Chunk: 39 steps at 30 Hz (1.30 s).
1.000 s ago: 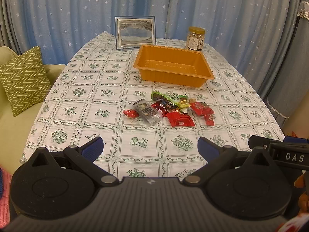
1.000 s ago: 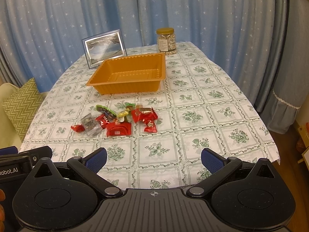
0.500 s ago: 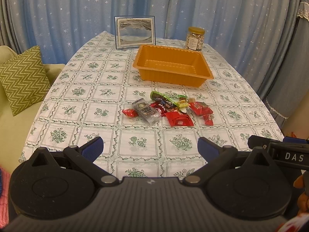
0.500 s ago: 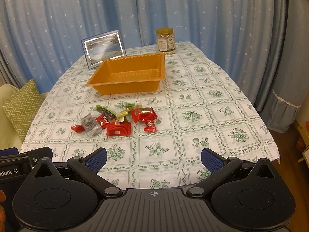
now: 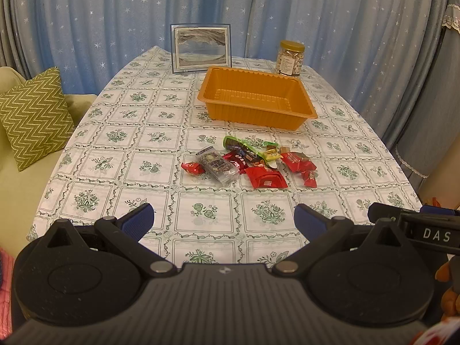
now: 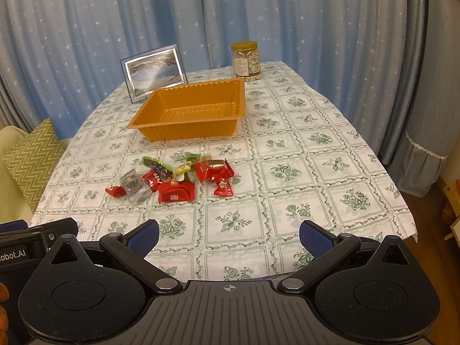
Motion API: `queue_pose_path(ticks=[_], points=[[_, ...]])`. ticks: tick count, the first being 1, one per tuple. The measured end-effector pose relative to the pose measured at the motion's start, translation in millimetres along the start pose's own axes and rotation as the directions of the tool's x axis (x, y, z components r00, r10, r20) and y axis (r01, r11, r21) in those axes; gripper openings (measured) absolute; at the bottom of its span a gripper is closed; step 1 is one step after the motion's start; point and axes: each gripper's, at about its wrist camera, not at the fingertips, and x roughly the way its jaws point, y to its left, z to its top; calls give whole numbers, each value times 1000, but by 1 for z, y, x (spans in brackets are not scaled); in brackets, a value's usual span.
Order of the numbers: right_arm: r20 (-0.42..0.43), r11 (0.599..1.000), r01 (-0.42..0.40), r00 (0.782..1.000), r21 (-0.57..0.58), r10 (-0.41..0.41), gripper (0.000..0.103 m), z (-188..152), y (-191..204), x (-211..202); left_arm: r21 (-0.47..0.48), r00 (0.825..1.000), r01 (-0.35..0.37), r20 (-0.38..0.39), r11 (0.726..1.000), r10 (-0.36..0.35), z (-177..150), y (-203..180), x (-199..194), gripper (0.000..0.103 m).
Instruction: Organize snacks
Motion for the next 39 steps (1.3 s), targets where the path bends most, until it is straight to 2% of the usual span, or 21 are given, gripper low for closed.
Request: queue_pose_path(ticks=[18, 30, 35, 36, 38, 39], points=[[17, 999, -8, 1000, 37, 8, 103, -2, -4, 5, -30, 1000, 21, -14, 999, -21, -2, 8, 9, 103], [30, 999, -13, 999, 45, 12, 102, 3, -13, 43, -61, 999, 26, -34, 998, -28, 4, 25, 48, 102], [27, 999, -10, 1000, 35, 9, 102, 6, -16, 67, -52, 998, 46, -33, 998, -48, 9, 23, 72, 94], [27, 999, -13, 1000, 34, 12, 101, 7, -16, 72, -47, 998, 53, -30, 997, -55, 10, 21, 78, 93], [18, 999, -20, 1000, 25, 20, 87, 10, -17, 84, -33, 997, 69, -24, 997, -70, 12, 19, 87, 92], [14, 1000, -22, 1000, 20, 22, 86, 12, -17, 90, -22, 997, 73, -23, 997, -73, 13, 17, 93, 92]])
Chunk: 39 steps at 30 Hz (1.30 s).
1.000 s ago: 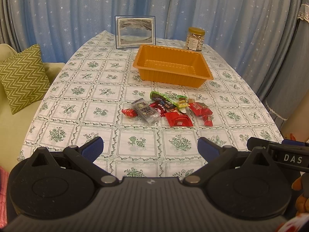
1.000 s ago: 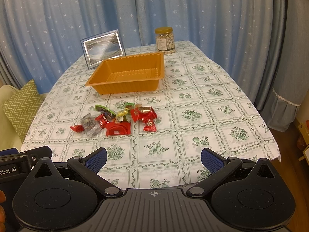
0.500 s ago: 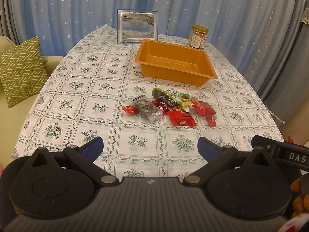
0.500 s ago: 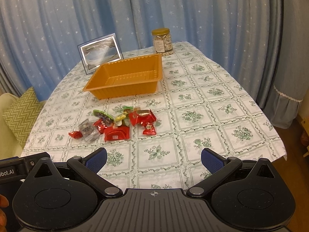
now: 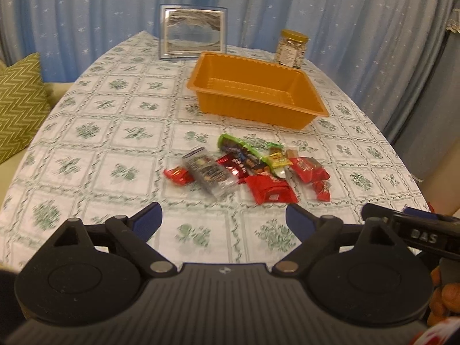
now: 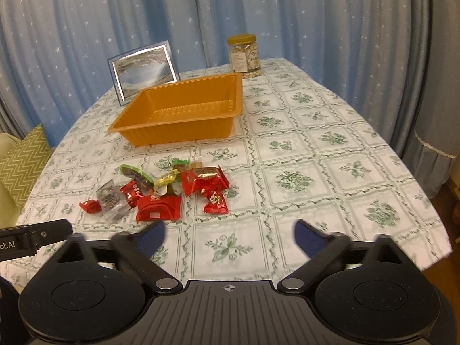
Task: Organize snacks
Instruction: 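Grasp a red candy with the left gripper while the right gripper grasps a small red candy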
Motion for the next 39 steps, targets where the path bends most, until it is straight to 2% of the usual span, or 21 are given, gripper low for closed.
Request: queue_pose_path(ticks=[4, 6, 12, 16, 20, 22, 23, 27, 31, 33, 36, 39], points=[[-2, 1000, -6, 1000, -23, 6, 79, 4, -1, 27, 31, 1000, 20, -3, 999, -20, 4, -4, 22, 88], [-13, 999, -8, 1000, -36, 8, 70, 5, -1, 42, 50, 1000, 27, -11, 998, -27, 5, -7, 34, 85], [-40, 997, -17, 999, -72, 14, 55, 10, 0, 82, 117, 998, 55, -17, 992, -54, 5, -16, 62, 78], [-50, 995, -28, 998, -94, 23, 44, 14, 2, 99, 168, 998, 67, -24, 984, -64, 5, -21, 77, 73], [-66, 992, -35, 997, -122, 27, 28, 16, 5, 111, 213, 996, 84, -30, 973, -79, 7, -24, 89, 67], [-60, 992, -33, 998, -122, 26, 27, 15, 3, 112, 243, 994, 105, -30, 964, -101, 10, -28, 92, 65], [-57, 993, -29, 998, -114, 22, 19, 15, 1, 110, 272, 994, 112, -28, 956, -108, 11, -31, 94, 65], [-59, 997, -2, 998, -71, -2, 18, 14, -11, 103, 423, 992, 118, -11, 898, -125, 14, -46, 101, 64], [-60, 999, 14, 998, -50, -17, 18, 9, -16, 95, 562, 989, 145, -52, 815, -140, 15, -61, 113, 60], [-60, 999, 15, 998, -43, -18, 18, 7, -17, 92, 599, 985, 170, -79, 782, -153, 15, -66, 118, 57], [-57, 999, 16, 998, -40, -19, 18, 4, -18, 89, 628, 979, 205, -120, 751, -167, 14, -69, 126, 57], [-53, 999, 20, 998, -43, -22, 19, 2, -19, 87, 628, 976, 217, -149, 747, -158, 10, -70, 129, 55]])
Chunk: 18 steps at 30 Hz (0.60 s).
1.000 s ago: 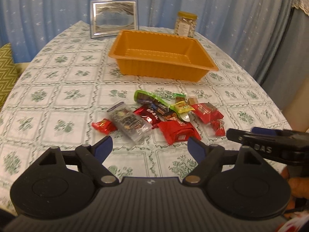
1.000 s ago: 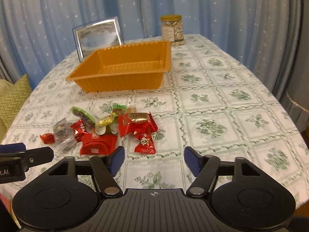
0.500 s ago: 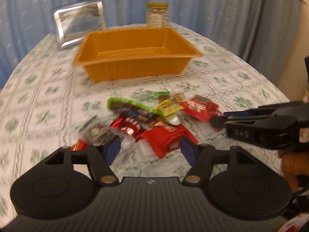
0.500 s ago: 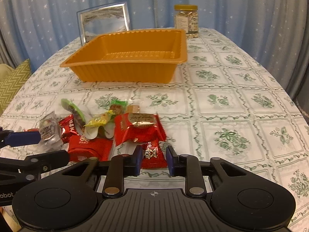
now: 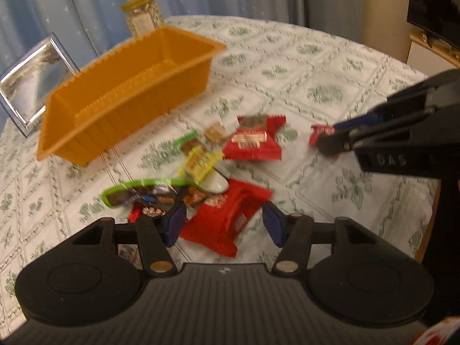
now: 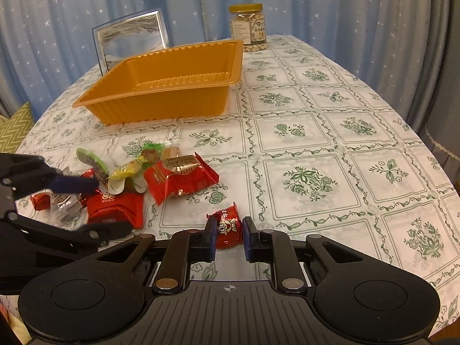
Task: Organize snacks
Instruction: 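Grasp a red candy with the left gripper while the right gripper grasps a small red candy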
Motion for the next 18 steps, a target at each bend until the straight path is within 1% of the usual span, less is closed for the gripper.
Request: queue_pose_path(ticks=[1, 2, 4, 5, 6, 7, 9, 10, 12, 18], points=[[1, 1000, 0, 1000, 0, 0, 19, -1, -1, 0, -18, 1000, 9, -6, 1000, -9, -1, 0, -2, 52], [2, 1000, -1, 1000, 3, 1, 19, -1, -2, -1, -43, 1000, 19, -14, 999, -20, -3, 0, -4, 46], [5, 1000, -5, 1000, 10, 5, 19, -2, -3, -1, -92, 999, 32, -24, 995, -34, -7, -1, -8, 40], [4, 1000, -10, 1000, 11, 10, 19, -2, -4, -1, -111, 999, 30, -19, 993, -32, -8, -2, -10, 40], [2, 1000, -9, 1000, 7, 9, 22, -3, -3, -1, -125, 1000, 24, -12, 992, -26, -10, -3, -12, 40], [0, 1000, -5, 1000, 3, 5, 26, -2, -2, -1, -136, 1000, 14, -3, 991, -14, -11, -4, -12, 40], [-1, 1000, -6, 1000, 1, 6, 56, -2, -1, 0, -157, 1000, -5, 4, 988, 6, -12, -5, -12, 40], [8, 1000, -11, 1000, 3, 11, 59, -3, -1, -1, -171, 1000, -3, 5, 985, 4, -12, -4, -11, 40], [14, 1000, -9, 1000, -9, 9, 59, -3, -1, -1, -184, 1000, 5, 12, 983, -3, -12, -3, -10, 40], [12, 1000, 6, 1000, -18, -5, 58, -3, -2, 3, -179, 999, 37, 31, 983, -32, -6, 0, -8, 41]])
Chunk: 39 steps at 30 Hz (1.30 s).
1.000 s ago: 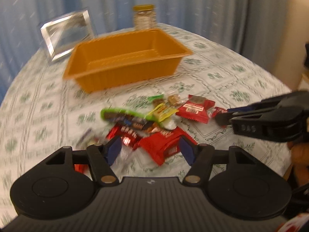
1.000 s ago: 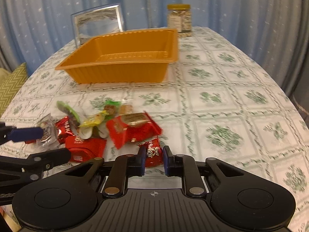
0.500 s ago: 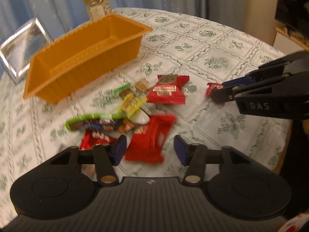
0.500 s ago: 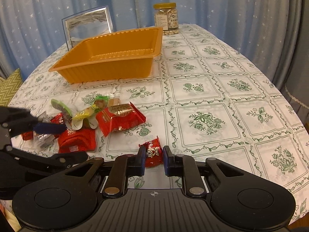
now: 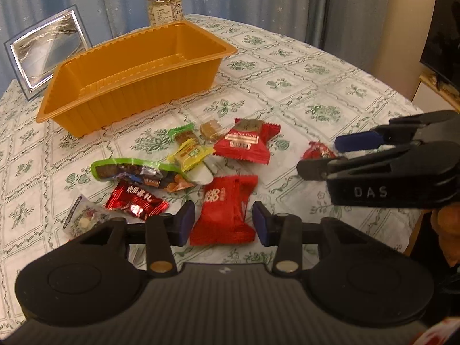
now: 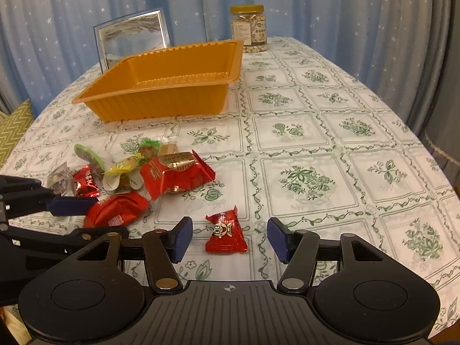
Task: Organize snacks
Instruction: 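Grasp a red candy with the left gripper while the right gripper grasps a small red candy, then carry both red candies over the orange tray and open both grippers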
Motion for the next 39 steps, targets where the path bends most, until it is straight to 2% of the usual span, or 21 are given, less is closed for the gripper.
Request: queue_pose_path(ticks=[1, 3, 5, 7, 11, 14, 19, 25, 33, 39], points=[[2, 1000, 0, 1000, 0, 0, 55, 0, 0, 0, 3, 1000, -1, 6, 1000, 1, 1, 0, 0, 43], [5, 1000, 8, 1000, -8, -8, 33, 0, 1, 0, 1, 1000, 0, 6, 1000, 0, 2, 0, 1, 43], [6, 1000, 17, 1000, -17, -17, 25, 0, 2, 0, 7, 1000, -3, -1, 1000, 3, 3, -1, 4, 43], [6, 1000, 18, 1000, -19, -18, 21, 0, 2, 0, 8, 1000, -4, -10, 1000, 5, 2, 0, 7, 42], [10, 1000, 17, 1000, -19, -17, 20, 0, 3, 0, -35, 1000, 6, -4, 999, -7, 0, 1, 6, 29], [18, 1000, 18, 1000, -17, -18, 19, 0, 3, -3, -54, 1000, -8, -1, 999, 8, -4, -1, 1, 26], [41, 1000, 13, 999, -22, -12, 19, 1, 8, -14, -99, 999, -37, 5, 994, 38, -10, -2, -17, 25], [85, 1000, -12, 996, -15, 13, 19, 12, 16, -32, -177, 993, -91, 61, 980, 103, -3, 6, -47, 25], [173, 998, -49, 983, -29, 53, 19, 59, 30, -39, -257, 972, -154, 132, 954, 192, 36, 41, -61, 25], [244, 998, -51, 968, -37, 58, 19, 109, 37, -17, -288, 957, -177, 172, 941, 233, 73, 80, -49, 25]])
